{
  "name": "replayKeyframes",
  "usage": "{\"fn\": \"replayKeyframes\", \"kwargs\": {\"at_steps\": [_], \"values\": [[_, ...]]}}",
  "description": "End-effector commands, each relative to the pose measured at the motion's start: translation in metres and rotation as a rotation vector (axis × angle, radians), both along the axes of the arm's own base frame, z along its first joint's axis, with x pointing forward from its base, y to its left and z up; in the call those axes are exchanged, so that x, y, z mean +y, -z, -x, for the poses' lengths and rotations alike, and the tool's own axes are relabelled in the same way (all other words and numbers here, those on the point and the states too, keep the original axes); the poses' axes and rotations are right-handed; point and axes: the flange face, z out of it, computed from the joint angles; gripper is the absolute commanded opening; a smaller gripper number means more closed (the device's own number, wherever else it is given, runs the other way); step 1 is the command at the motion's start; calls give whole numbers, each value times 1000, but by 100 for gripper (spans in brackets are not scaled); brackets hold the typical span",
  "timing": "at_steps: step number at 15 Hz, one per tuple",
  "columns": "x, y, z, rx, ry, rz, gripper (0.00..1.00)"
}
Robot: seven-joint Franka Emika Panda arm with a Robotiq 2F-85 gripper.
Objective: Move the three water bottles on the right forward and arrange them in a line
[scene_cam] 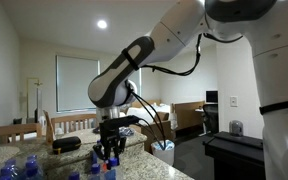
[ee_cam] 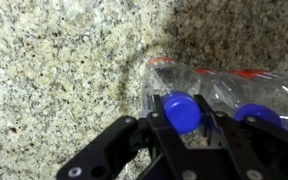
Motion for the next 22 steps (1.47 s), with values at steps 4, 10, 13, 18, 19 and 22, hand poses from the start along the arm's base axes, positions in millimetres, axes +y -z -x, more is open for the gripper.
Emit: {"fn": "replayKeyframes", "kwargs": {"at_steps": [4, 10, 13, 18, 19, 22], "values": [[6, -1, 1, -7, 21, 26, 13], [7, -2, 4, -6, 27, 31, 13], [5, -1, 6, -4, 29, 32, 13], [2, -1, 6, -3, 32, 27, 13], [1, -1, 6, -2, 33, 27, 13], [0, -1, 8, -4, 35, 27, 13]]}}
